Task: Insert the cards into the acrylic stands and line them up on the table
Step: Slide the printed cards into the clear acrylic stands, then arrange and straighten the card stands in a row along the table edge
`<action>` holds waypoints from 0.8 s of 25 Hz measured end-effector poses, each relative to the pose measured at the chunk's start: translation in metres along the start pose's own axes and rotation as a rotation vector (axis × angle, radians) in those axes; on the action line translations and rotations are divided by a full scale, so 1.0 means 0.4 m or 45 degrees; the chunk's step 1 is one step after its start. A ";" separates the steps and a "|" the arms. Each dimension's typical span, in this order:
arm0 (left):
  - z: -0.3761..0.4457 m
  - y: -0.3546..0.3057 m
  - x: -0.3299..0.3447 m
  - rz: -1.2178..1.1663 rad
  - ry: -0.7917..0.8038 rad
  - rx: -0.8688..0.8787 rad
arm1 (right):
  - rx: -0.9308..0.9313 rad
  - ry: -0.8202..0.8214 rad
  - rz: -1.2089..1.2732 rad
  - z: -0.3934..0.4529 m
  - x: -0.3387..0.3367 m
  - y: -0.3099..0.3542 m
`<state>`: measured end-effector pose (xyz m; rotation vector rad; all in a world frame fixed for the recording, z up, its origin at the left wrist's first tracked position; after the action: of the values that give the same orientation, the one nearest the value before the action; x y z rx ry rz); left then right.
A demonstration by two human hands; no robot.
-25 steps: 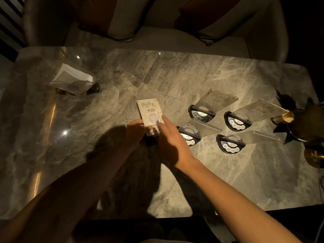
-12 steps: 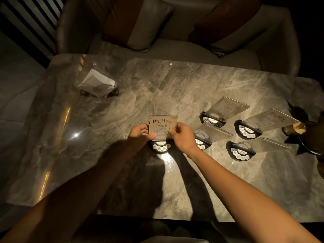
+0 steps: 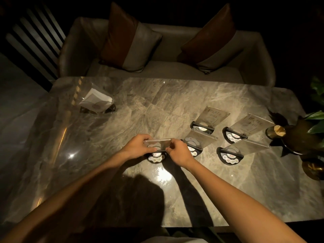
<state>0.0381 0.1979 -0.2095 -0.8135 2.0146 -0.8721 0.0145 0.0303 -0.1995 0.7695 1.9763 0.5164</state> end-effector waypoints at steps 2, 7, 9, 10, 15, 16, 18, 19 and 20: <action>-0.003 -0.085 -0.021 0.108 0.060 0.066 | -0.031 -0.001 -0.036 -0.021 -0.028 0.026; 0.024 -0.398 -0.039 0.320 0.102 0.390 | -0.256 -0.155 -0.107 -0.097 -0.227 0.109; 0.038 -0.514 -0.018 0.282 0.042 0.484 | -0.282 -0.275 -0.071 -0.118 -0.353 0.102; 0.043 -0.558 0.006 0.259 0.032 0.521 | -0.280 -0.339 -0.058 -0.123 -0.417 0.086; 0.087 -0.705 0.248 0.228 0.143 0.598 | -0.152 -0.615 -0.149 -0.140 -0.720 -0.103; 0.098 -0.720 0.303 0.240 0.171 0.606 | -0.129 -0.637 -0.179 -0.142 -0.761 -0.147; 0.118 -0.741 0.404 0.299 0.199 0.606 | -0.098 -0.639 -0.254 -0.141 -0.817 -0.230; 0.128 -0.754 0.454 0.344 0.206 0.604 | -0.084 -0.625 -0.284 -0.136 -0.838 -0.273; 0.134 -0.766 0.493 0.378 0.203 0.604 | -0.074 -0.601 -0.308 -0.127 -0.849 -0.309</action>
<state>0.0597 -0.1421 -0.0698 -0.1807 1.8821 -1.1993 0.0604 -0.2972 -0.0452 0.5450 1.5767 0.2204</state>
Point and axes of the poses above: each hand's wrist, its own z-axis towards the middle knuckle, its own x-axis out of the palm, y = z × x, the point moved 10 cm from there along z, towards the middle knuckle, and after that the axes turned 1 degree about y, right-handed, at the moved point
